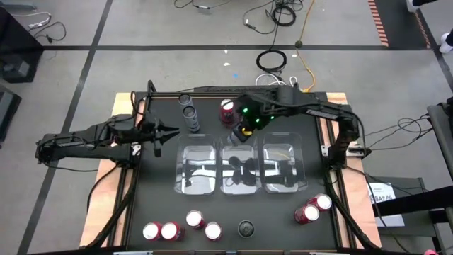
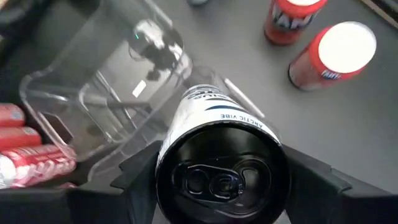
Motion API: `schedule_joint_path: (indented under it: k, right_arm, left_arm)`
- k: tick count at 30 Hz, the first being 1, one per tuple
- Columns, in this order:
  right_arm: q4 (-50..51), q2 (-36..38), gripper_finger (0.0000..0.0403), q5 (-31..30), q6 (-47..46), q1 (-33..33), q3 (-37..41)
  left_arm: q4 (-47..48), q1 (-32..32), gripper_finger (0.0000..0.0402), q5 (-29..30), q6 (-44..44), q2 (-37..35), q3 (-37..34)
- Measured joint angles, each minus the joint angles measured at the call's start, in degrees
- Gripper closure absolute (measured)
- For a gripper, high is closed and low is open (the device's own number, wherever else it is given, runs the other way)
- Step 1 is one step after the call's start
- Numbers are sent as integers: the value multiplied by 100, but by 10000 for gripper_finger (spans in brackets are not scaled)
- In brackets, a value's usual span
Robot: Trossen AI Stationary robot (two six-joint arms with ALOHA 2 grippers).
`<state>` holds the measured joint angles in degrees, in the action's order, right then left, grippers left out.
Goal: Sort soda cans
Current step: Put the top right white soda can into the center transparent bin
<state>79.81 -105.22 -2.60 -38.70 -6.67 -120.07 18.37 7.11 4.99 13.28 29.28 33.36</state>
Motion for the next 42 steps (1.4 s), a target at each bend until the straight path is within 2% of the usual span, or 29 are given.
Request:
schedule_joint_path:
  k: [13,22,32,37,42]
  right_arm:
    - [-144,-885,147,-36,38,228,0]
    - [-439,-1375,146,-32,-300,294,2]
    - [-503,-1656,146,-47,-645,309,4]
    - [-450,-1658,146,-361,-849,309,4]
    - [-368,-1658,146,-370,-919,311,4]
  left_arm:
    - [382,0,320,0,290,2,0]
    - [477,0,320,0,287,2,0]
    - [515,0,320,-4,284,2,0]
    - [516,0,320,-7,247,2,0]
    - [513,0,320,-11,245,2,0]
